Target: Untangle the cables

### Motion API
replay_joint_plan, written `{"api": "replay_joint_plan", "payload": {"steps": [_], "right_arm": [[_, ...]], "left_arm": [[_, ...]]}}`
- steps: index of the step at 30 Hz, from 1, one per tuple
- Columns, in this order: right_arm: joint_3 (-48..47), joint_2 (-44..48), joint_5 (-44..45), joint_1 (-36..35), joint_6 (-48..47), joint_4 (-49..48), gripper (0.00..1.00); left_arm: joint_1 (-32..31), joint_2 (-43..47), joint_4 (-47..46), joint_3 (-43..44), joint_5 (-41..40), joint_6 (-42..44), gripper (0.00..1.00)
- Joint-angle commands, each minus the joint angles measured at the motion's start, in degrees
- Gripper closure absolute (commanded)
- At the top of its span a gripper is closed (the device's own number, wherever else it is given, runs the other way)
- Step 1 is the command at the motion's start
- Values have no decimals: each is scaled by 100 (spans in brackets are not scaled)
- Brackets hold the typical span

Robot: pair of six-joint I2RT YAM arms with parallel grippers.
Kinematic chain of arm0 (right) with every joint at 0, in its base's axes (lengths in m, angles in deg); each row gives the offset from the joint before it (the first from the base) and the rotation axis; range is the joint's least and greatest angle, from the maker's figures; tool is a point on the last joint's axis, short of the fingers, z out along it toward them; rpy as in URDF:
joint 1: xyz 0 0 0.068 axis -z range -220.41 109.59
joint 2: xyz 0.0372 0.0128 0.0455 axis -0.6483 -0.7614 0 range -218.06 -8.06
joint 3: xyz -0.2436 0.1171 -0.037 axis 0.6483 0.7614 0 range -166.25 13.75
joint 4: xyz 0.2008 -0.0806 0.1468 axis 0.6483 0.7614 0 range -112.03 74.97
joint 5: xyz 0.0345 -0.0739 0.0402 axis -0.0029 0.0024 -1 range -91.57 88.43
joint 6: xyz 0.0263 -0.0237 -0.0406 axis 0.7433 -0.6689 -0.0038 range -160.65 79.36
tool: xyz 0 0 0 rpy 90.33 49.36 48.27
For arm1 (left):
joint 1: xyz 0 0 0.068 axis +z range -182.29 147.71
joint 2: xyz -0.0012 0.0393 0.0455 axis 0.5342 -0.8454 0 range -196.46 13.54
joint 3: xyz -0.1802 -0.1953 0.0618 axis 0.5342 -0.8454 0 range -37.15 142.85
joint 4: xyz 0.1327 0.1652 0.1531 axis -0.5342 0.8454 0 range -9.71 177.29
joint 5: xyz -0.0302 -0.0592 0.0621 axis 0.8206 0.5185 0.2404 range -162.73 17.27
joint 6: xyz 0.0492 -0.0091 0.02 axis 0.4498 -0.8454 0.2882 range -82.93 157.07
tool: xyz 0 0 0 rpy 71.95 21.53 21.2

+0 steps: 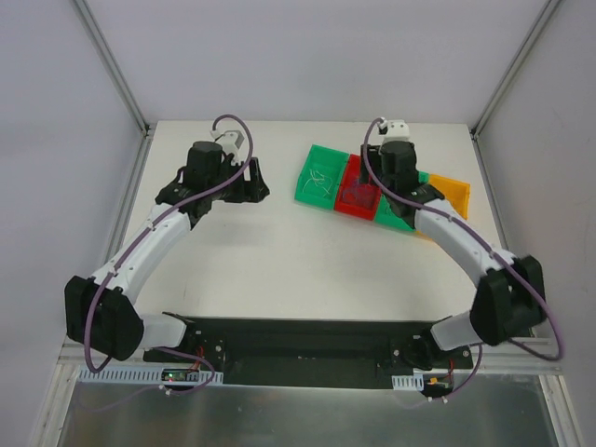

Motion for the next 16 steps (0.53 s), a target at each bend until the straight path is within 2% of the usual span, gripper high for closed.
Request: {"api": "replay_joint_plan", "payload": {"steps": [1,3,10,13,16], "right_arm": [[591,1523,398,-273,233,297,23],[907,2138,547,-448,383,385,19],[1769,4432,73,-572,743,1131,1],[1919,5303,-94,-573,814,1500,4],[2094,6182,-200,-581,1041,1598,4]], "left_arm": [[43,370,-311,-33,270,-48,24],[35,632,-635,-164,472,22,23],[-123,2161,-2313,-1139,921,128,20],[-194,2724,-2850,-1421,1105,-55,18],[-211,3181,-2992,-1536,1325,-258,16]]}}
